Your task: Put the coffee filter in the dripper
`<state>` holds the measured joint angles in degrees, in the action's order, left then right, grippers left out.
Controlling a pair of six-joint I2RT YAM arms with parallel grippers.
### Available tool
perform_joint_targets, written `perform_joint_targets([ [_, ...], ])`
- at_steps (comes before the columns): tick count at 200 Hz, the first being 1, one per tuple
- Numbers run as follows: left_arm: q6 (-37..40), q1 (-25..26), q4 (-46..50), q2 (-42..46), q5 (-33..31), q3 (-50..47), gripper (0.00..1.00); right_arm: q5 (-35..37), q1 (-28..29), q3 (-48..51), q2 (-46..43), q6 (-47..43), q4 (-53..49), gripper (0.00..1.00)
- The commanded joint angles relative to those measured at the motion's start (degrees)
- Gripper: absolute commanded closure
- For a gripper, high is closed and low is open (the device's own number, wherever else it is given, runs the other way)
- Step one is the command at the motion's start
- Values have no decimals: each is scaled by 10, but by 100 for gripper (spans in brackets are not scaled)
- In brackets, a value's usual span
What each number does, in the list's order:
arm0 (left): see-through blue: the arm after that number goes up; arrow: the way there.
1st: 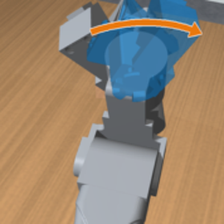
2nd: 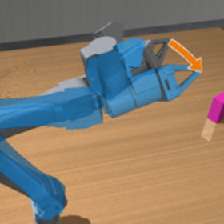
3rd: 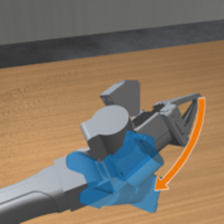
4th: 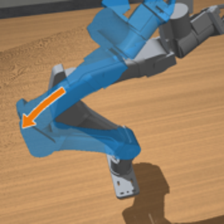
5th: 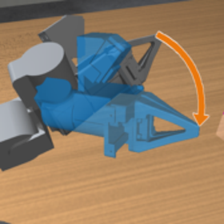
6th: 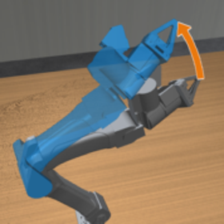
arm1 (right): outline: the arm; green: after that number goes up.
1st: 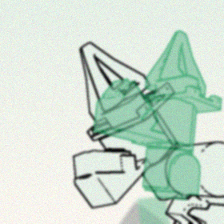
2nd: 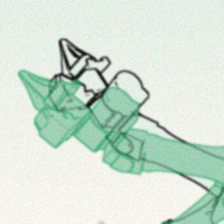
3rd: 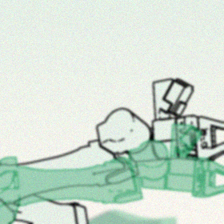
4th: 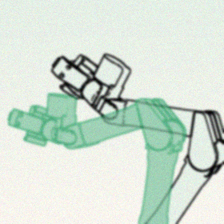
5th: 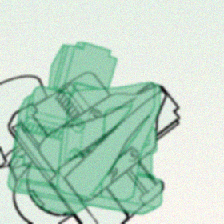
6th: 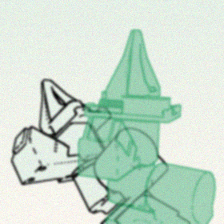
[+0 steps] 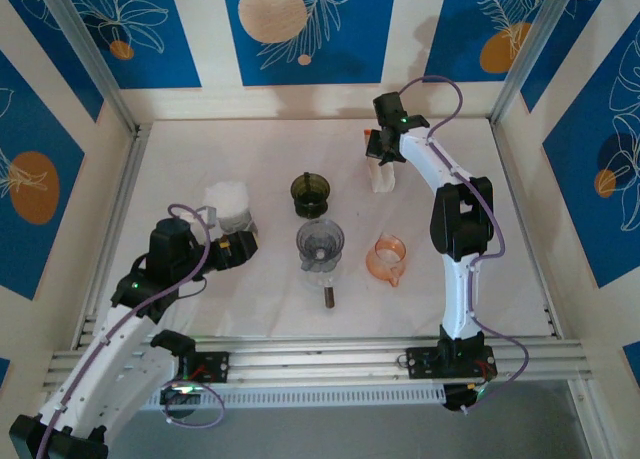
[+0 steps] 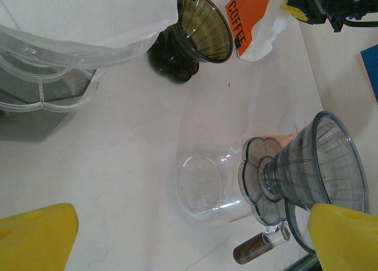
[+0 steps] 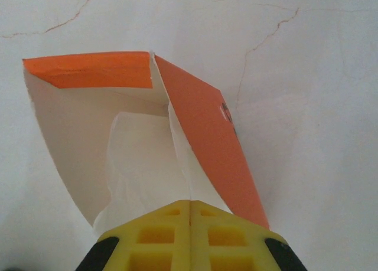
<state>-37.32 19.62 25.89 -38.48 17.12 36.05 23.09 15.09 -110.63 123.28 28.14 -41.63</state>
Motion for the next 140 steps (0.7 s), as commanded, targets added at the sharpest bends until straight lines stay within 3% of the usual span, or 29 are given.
perform_joint_targets([
  [1,9,-5,-8,0,0,9,0,24,1,-6,-6,-13,-3,100],
  [140,9,-5,-5,11,4,11,0,121,41,35,-96,-71,42,100],
])
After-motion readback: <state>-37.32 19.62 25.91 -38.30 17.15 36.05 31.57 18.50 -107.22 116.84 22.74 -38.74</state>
